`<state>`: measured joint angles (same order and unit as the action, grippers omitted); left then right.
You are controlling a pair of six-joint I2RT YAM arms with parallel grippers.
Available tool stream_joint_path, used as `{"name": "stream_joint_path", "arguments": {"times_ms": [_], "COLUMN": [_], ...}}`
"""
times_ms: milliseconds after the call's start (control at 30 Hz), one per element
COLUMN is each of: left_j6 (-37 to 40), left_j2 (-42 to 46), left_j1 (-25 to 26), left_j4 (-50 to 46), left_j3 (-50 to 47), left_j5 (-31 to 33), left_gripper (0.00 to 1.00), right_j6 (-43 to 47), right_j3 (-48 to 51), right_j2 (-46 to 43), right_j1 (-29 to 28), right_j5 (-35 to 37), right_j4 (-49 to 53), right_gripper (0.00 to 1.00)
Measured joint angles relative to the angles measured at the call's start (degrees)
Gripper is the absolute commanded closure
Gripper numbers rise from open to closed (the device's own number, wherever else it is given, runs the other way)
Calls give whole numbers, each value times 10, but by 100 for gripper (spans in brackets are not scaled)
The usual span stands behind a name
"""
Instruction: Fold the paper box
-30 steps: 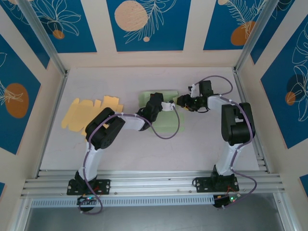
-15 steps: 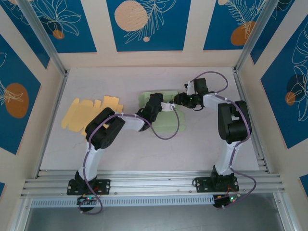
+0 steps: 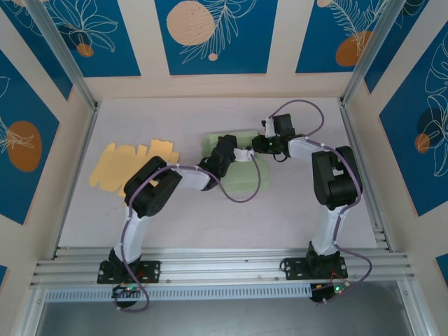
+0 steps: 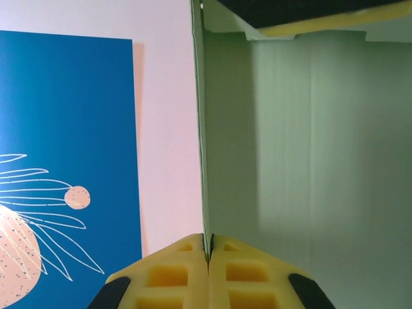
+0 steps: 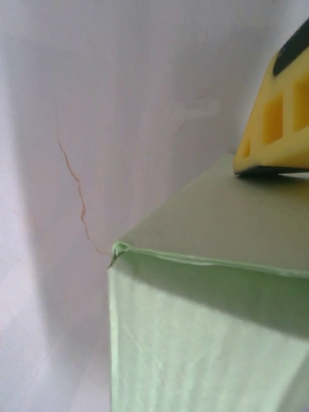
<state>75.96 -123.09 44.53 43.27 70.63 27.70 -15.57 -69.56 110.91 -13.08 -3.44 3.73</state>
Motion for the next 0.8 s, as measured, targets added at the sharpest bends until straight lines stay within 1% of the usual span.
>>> {"name": "stream_joint_path", "arguments": {"times_ms": [33, 100, 133, 200, 300, 367, 467, 567, 600, 800], "left_j6": [-4, -11, -15, -31, -71, -102, -159, -226, -251, -403], "left_j2": [0, 1, 2, 8, 23, 34, 59, 100, 118, 227], "left_j1": [0, 0, 0, 1, 4, 6, 7, 7, 7, 7], "left_j4": [0, 0, -2, -12, -40, -66, -105, -143, -155, -229], "left_j3": [2, 7, 10, 14, 15, 15, 15, 15, 14, 14], "left_j5": [0, -2, -3, -7, -16, -21, -27, -33, -34, -21], "left_gripper": [100, 94, 90, 80, 63, 51, 29, 2, 0, 0], "right_j6": [5, 11, 16, 21, 24, 26, 27, 28, 28, 30], "right_j3": [3, 10, 13, 18, 29, 39, 57, 70, 73, 87], "right_j2": [0, -2, -2, -5, -11, -19, -32, -46, -50, -81], "right_j1": [-2, -5, -7, -11, -19, -24, -28, -31, -32, -39], "right_j5": [9, 22, 28, 37, 51, 60, 68, 74, 76, 82], "right_j4": [-7, -20, -25, -31, -38, -42, -46, -46, -46, -48], "right_gripper": [82, 89, 94, 98, 100, 100, 100, 100, 100, 100]}}
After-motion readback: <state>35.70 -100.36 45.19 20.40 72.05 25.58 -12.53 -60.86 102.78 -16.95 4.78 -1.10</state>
